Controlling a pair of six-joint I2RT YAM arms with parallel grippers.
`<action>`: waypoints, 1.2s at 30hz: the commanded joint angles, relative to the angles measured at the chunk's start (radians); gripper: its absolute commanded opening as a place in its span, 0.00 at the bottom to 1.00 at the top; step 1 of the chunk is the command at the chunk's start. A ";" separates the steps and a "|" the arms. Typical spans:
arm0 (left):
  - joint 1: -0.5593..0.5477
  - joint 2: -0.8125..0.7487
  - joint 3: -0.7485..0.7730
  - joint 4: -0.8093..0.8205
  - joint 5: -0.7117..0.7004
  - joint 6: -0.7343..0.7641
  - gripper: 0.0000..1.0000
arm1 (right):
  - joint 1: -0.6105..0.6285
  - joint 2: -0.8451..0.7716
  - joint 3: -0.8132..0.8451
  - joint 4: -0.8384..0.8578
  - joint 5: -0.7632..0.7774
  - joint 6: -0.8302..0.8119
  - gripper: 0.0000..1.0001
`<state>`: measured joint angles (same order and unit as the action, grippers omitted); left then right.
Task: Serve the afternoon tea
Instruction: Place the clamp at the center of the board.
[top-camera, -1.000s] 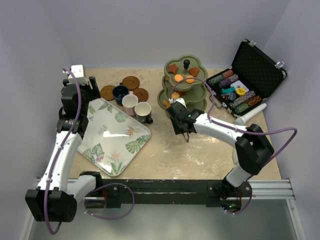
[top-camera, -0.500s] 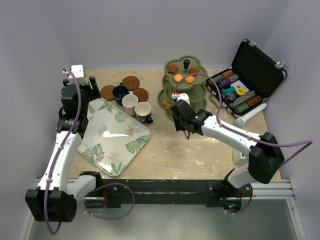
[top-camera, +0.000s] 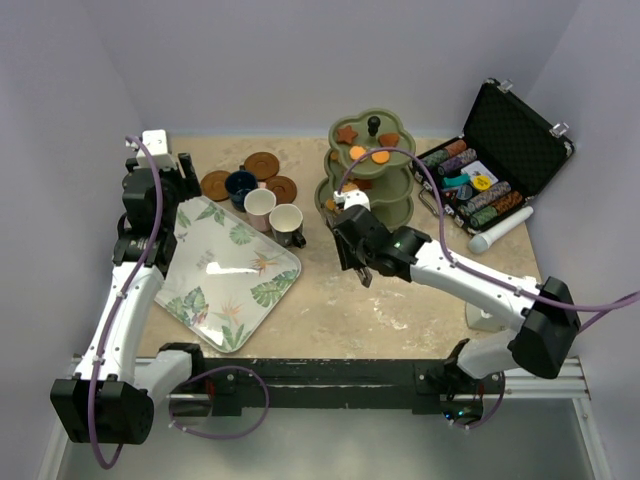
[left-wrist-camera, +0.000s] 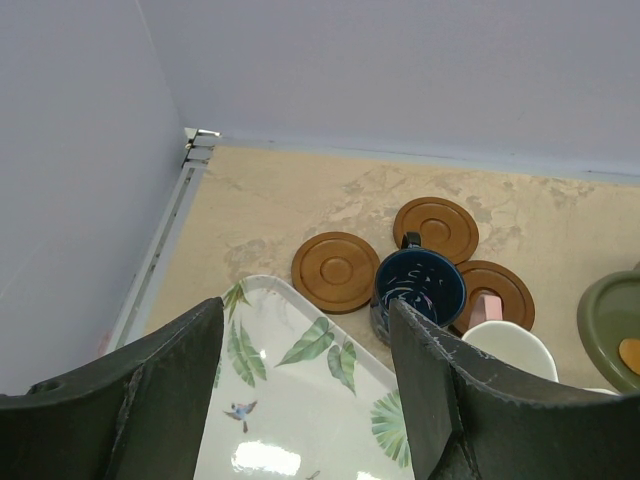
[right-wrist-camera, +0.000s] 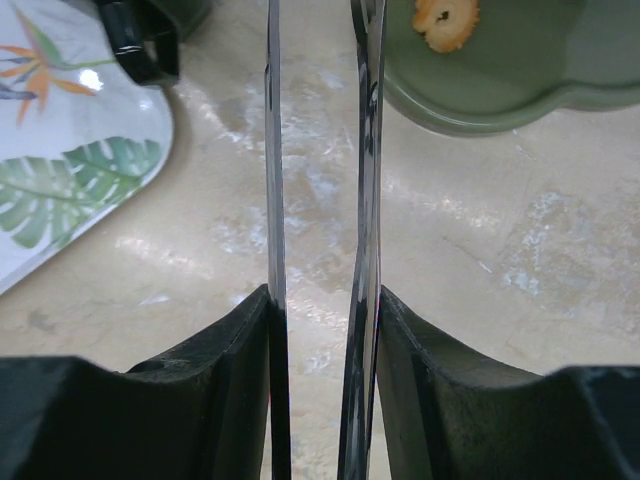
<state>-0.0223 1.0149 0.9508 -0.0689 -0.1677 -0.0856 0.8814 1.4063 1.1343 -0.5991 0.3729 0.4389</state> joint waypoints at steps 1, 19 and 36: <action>-0.007 -0.021 -0.007 0.038 -0.006 0.012 0.72 | 0.036 -0.070 0.087 -0.005 -0.025 0.046 0.43; -0.005 -0.024 -0.010 0.040 -0.009 0.014 0.72 | 0.136 -0.141 0.134 0.123 0.040 0.084 0.40; -0.005 -0.027 -0.015 0.043 0.007 0.004 0.72 | -0.175 -0.228 0.275 0.249 0.181 -0.159 0.40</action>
<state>-0.0223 1.0050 0.9398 -0.0685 -0.1677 -0.0856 0.7647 1.2369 1.3327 -0.4282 0.4843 0.3794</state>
